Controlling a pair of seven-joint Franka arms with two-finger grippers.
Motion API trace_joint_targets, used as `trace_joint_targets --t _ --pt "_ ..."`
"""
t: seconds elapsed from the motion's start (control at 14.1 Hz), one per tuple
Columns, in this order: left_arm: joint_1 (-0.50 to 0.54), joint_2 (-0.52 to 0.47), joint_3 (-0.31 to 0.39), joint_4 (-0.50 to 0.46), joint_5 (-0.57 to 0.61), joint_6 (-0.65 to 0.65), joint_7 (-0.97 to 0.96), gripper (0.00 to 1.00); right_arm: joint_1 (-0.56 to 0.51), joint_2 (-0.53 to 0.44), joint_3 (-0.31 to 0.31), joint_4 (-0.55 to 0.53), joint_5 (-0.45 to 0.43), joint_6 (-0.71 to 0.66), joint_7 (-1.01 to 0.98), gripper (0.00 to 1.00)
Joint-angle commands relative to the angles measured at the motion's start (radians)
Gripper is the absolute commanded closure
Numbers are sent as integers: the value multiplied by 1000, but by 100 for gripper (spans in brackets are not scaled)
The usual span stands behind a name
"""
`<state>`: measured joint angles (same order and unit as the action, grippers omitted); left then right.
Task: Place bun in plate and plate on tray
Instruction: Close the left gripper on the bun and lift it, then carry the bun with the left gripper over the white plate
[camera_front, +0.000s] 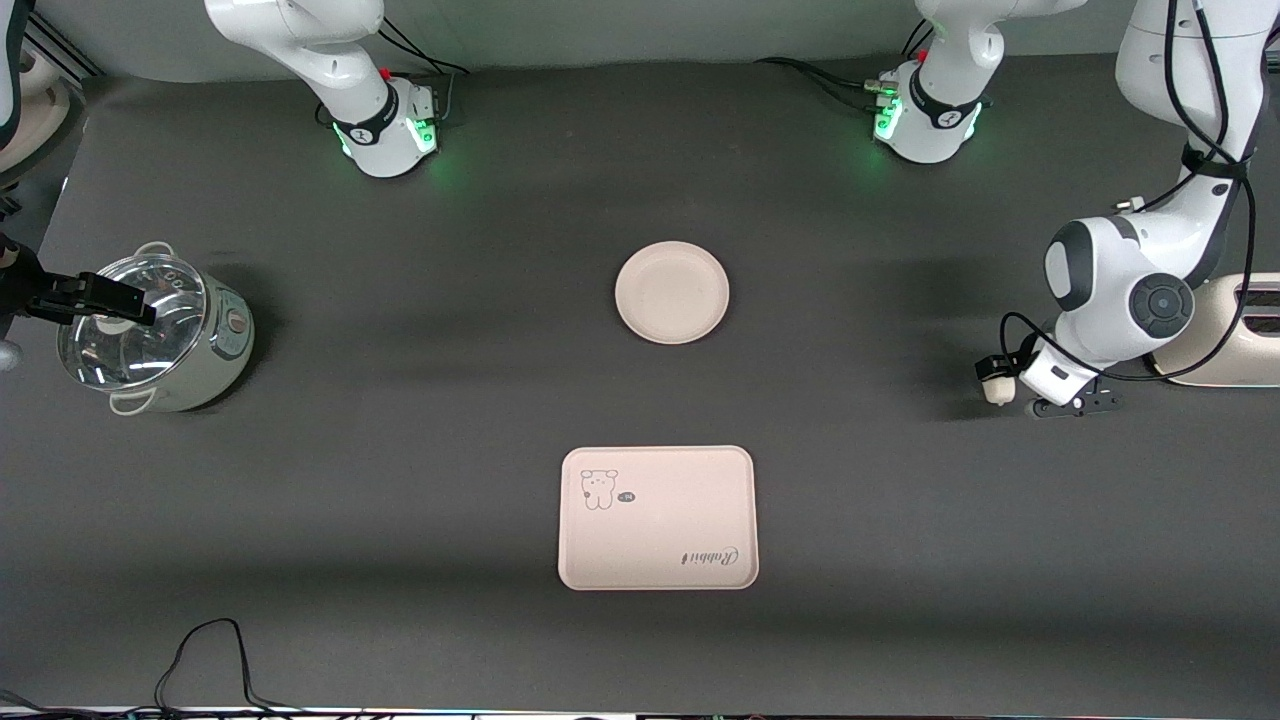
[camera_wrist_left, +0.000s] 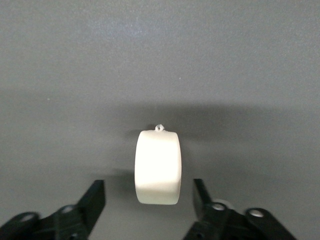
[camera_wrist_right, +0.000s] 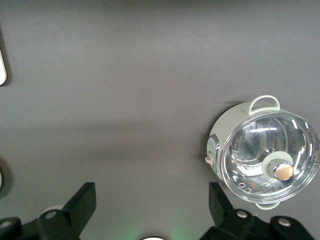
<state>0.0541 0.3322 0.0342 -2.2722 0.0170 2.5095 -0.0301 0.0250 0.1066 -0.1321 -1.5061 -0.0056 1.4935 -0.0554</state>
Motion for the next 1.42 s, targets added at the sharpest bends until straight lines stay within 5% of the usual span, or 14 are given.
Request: trace_joint_targets --t 0.0,0.28,0.85,1.35 --pt "-11 8 3 -7 -6 29 6 40 -2 -25 9 -26 -19 14 23 0" --pt "-11 11 -2 -7 -8 35 4 66 -2 -25 9 -26 -16 14 23 0" --pt "-8 -16 -4 2 -8 9 6 76 -2 -25 9 -26 -16 13 23 0" --pt "-10 -142 -62 58 -34 -259 -55 81 -4 -25 9 -26 -16 13 23 0"
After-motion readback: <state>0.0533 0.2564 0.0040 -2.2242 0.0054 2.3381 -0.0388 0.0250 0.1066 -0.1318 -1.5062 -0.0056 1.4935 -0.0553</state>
